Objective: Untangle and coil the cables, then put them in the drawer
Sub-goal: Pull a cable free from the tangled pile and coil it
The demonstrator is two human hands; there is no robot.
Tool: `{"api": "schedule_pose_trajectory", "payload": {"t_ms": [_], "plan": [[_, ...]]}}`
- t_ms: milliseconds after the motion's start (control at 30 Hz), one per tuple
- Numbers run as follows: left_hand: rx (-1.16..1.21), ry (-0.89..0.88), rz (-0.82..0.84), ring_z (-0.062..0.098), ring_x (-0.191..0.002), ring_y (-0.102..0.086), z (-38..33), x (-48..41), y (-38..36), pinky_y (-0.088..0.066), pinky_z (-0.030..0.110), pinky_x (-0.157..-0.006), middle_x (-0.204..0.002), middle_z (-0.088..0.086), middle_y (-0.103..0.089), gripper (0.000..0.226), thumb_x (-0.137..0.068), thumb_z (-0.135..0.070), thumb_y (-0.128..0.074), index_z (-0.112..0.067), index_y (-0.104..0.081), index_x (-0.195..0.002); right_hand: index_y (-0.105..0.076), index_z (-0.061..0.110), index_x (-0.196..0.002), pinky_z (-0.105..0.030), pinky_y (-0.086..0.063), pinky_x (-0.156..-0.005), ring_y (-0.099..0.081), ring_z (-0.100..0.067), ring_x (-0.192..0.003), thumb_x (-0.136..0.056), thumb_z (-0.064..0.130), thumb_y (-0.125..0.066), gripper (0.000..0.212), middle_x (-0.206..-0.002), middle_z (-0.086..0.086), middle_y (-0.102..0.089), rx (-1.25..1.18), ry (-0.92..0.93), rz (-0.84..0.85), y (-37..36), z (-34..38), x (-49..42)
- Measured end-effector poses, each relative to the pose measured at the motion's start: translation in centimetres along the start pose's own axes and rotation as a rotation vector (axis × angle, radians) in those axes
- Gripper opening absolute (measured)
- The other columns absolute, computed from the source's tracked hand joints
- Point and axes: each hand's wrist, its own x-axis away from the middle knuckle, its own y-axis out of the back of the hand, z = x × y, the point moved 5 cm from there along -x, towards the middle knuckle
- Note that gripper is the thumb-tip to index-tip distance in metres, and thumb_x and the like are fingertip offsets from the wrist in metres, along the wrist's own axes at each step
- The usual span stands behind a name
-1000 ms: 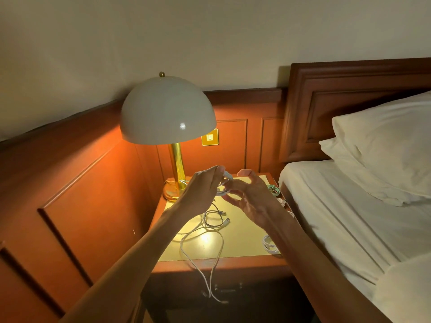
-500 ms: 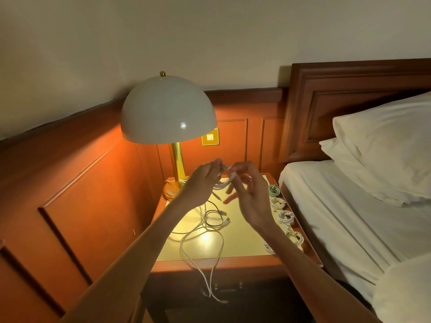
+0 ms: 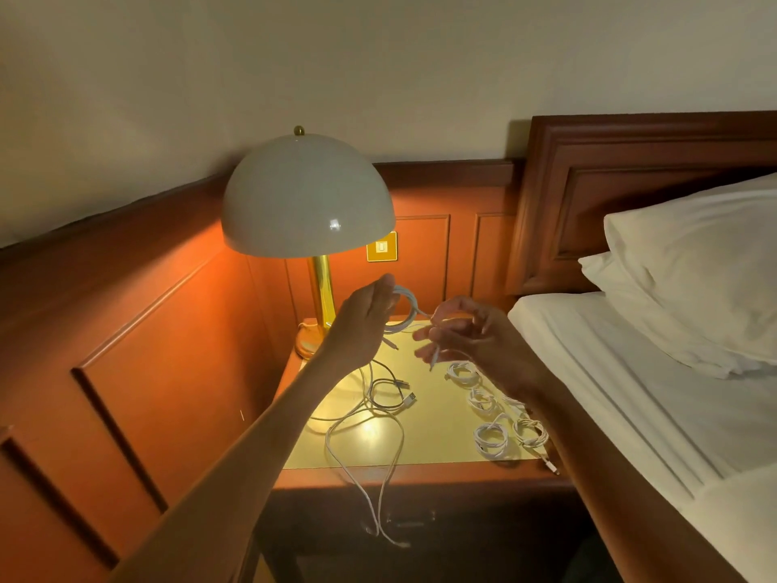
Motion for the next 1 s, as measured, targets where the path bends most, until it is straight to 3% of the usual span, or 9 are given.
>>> {"api": "schedule_pose_trajectory", "payload": {"t_ms": [133, 200, 267, 367, 467, 600, 700, 833, 1000], "plan": [[0.119, 0.031, -0.017, 0.011, -0.062, -0.039, -0.8, 0.1, -0.6, -0.033, 0.029, -0.061, -0.064, 0.003, -0.038, 0.044, -0.105, -0.041, -0.029, -0.013, -0.053, -0.082, -0.064, 0.002, -0.100, -0.030, -0.062, -0.073, -0.075, -0.011, -0.086, -0.089, 0.009, -0.070, 0.014, -0.096, -0.003, -0.076, 0.108, 0.111, -0.312, -0.6, -0.1, -0.3], [0.134, 0.045, -0.035, 0.014, -0.069, -0.054, -0.9, 0.1, -0.7, -0.043, 0.031, -0.066, -0.071, 0.011, -0.054, 0.044, -0.105, -0.042, -0.029, -0.012, -0.058, -0.090, -0.072, 0.009, -0.093, -0.024, -0.061, -0.064, -0.074, -0.006, -0.083, -0.084, 0.012, -0.077, 0.011, -0.095, 0.002, -0.076, 0.134, 0.138, -0.471, -1.2, -0.1, -0.2], [0.130, 0.086, -0.064, 0.021, -0.095, -0.066, -0.6, 0.0, -0.7, -0.049, 0.040, -0.083, -0.096, 0.010, -0.070, 0.046, -0.105, -0.043, -0.029, -0.012, -0.062, -0.103, -0.076, 0.007, -0.094, -0.023, -0.058, -0.060, -0.075, -0.012, -0.079, -0.084, 0.011, -0.077, 0.010, -0.091, -0.003, -0.077, 0.007, 0.122, -0.530, -1.7, -0.3, -0.2], [0.081, 0.091, -0.065, 0.003, -0.088, -0.061, 0.3, -0.3, -0.6, -0.047, 0.034, -0.089, -0.093, -0.010, -0.065, 0.038, -0.104, -0.046, -0.029, -0.026, -0.059, -0.094, -0.073, 0.001, -0.099, -0.028, -0.060, -0.066, -0.075, -0.023, -0.084, -0.091, 0.003, -0.067, 0.010, -0.092, -0.011, -0.077, -0.255, 0.088, -0.515, -2.2, -0.7, -0.4], [0.008, 0.086, -0.043, 0.004, -0.087, -0.060, 1.0, -0.2, -0.8, -0.049, 0.037, -0.091, -0.094, -0.008, -0.065, 0.037, -0.104, -0.046, -0.029, -0.030, -0.058, -0.089, -0.070, -0.003, -0.105, -0.029, -0.060, -0.072, -0.074, -0.027, -0.091, -0.095, 0.003, -0.061, 0.015, -0.098, -0.016, -0.075, -0.346, 0.070, -0.496, -2.3, -1.1, -0.7], [-0.059, 0.078, -0.078, 0.009, -0.072, -0.058, 1.1, 0.0, -0.5, -0.046, 0.030, -0.068, -0.074, -0.006, -0.060, 0.045, -0.104, -0.046, -0.028, -0.021, -0.059, -0.084, -0.067, -0.005, -0.115, -0.029, -0.059, -0.079, -0.071, -0.028, -0.101, -0.099, 0.006, -0.056, 0.022, -0.105, -0.016, -0.074, -0.437, -0.027, -0.343, -3.0, -1.5, -1.3], [-0.202, 0.044, -0.099, 0.009, -0.073, -0.060, 1.1, -0.1, -0.2, -0.045, 0.021, -0.063, -0.078, -0.005, -0.061, 0.048, -0.105, -0.044, -0.028, -0.011, -0.062, -0.105, -0.065, -0.001, -0.121, -0.034, -0.056, -0.090, -0.068, -0.028, -0.108, -0.100, 0.012, -0.055, 0.027, -0.116, -0.017, -0.071, -0.534, -0.153, -0.167, -3.4, -1.7, -1.5], [-0.263, -0.007, -0.129, 0.008, -0.080, -0.060, 1.1, 0.3, 0.0, -0.043, 0.009, -0.063, -0.095, -0.006, -0.062, 0.042, -0.105, -0.036, -0.030, -0.009, -0.060, -0.117, -0.066, 0.004, -0.118, -0.040, -0.052, -0.096, -0.063, -0.028, -0.110, -0.096, 0.007, -0.058, 0.024, -0.116, -0.015, -0.067, -0.700, -0.294, -0.054, -3.8, -2.3, -1.5], [-0.299, -0.086, -0.072, 0.011, -0.081, -0.062, 1.2, 0.1, -0.3, -0.040, 0.001, -0.061, -0.102, 0.003, -0.069, 0.035, -0.105, -0.027, -0.033, -0.009, -0.062, -0.116, -0.069, 0.009, -0.101, -0.046, -0.043, -0.107, -0.060, -0.030, -0.114, -0.069, 0.019, -0.083, 0.036, -0.114, -0.012, -0.066, -0.780, -0.309, 0.013, -4.8, -1.9, -1.2]]}}
